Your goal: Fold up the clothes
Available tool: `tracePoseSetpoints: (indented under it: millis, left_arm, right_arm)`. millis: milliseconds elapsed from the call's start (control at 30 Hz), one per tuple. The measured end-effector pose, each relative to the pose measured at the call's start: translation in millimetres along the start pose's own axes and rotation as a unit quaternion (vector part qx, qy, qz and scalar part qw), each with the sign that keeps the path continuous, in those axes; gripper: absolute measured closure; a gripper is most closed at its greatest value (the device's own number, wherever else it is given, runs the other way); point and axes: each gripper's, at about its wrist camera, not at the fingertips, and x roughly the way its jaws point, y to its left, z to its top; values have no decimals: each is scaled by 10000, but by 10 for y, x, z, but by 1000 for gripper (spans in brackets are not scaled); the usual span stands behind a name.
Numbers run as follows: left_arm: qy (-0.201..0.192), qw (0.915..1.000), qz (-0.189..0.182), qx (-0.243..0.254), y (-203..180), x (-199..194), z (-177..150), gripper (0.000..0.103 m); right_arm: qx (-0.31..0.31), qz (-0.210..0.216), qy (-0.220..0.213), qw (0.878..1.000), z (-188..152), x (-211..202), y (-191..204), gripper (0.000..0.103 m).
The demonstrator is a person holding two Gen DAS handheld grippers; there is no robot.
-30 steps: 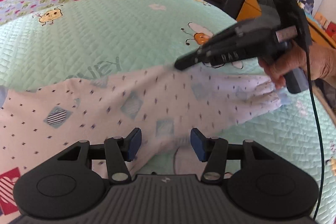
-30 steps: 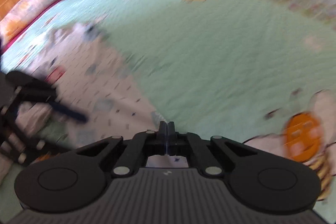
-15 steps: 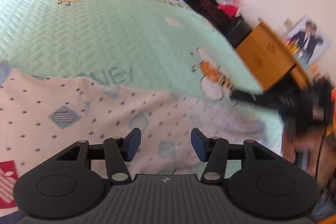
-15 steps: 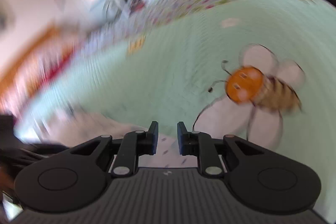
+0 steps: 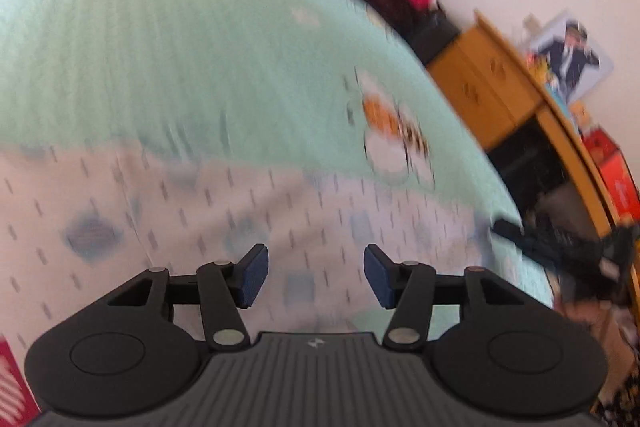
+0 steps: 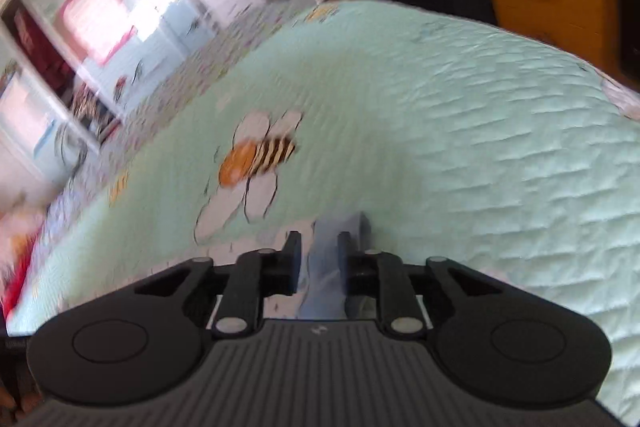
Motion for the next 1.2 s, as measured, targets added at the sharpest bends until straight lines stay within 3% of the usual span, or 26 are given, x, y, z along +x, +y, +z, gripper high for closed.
tracePoseSetpoints:
  millis: [67,133,167,267,333,400,467,500,567,600,667,700,800,900,1033,1067,1100,1133,1200]
  left_arm:
    - [-168,9997,60,-136,65,19,57,44]
    - [86,9994,254,-203,168,184,33,45]
    - [98,9994,299,-143,195,236,1,47]
    - [17,9993,352,138,111,204,-28,47]
    - [19,9988,434,209,34,157,-24,48]
    - [-213,9987,368,275,-107,31,-21,48]
    - [-298,9987,371,202,-102,-45,-77,46]
    - [-254,9988,403,124,-62,-47,-112,46]
    - [7,9983,573,-138,69,13,-165,51]
    - [-37,9981,538,-294,141,-1,-195,56]
    - [-147,9984,413,-350,173,-103,-155,56]
    - [-204,9985,352,-377,188,-153,-135,55]
    - [-623,9955,496,-505,241,-333,-92,55]
    - [-817,9915,527,-870,294,-578,-183,55]
    - [-832,9888,602,-1086,389,-960,-430,55]
    - [-809,9887,672,-1070,405,-1041,-495,54]
    - [-788,9886,732,-1052,441,-1150,-582,54]
    - [-764,9883,785,-1065,490,-1249,-657,54]
    - [-728,9869,862,-1156,623,-1456,-811,52]
  right_arm:
    - [118,517,222,9983,-2,92,-44,82]
    - [-124,523,830,9951,-78,270,-72,85]
    - [-253,471,1047,9931,-116,338,-93,101]
    - [-388,61,766,9963,-131,246,-94,103]
    - [-1018,-363,567,9925,-154,190,174,101]
    - [-1373,-173,434,9894,-189,166,425,93]
    - [-1306,314,631,9889,-213,225,529,82]
    - [-1267,259,796,9884,-240,304,508,78]
    - [-1124,114,1080,9877,-284,446,453,84]
    - [-794,-90,1046,9913,-259,458,367,103]
    - [-381,-426,993,9934,-184,447,353,103]
    - [-612,-531,897,9927,-165,432,483,94]
    - [-1320,88,809,9879,-157,522,928,91]
    - [-1063,1270,1267,9780,-199,990,1348,90]
    - [-784,2285,2017,9492,-353,1658,1764,90]
    - [-723,2443,2167,9424,-390,1823,1843,91]
    - [-705,2279,2202,9458,-422,1985,1832,90]
    - [-674,2137,2192,9496,-445,2108,1822,98]
    - [-532,2006,1856,9605,-421,2073,1794,103]
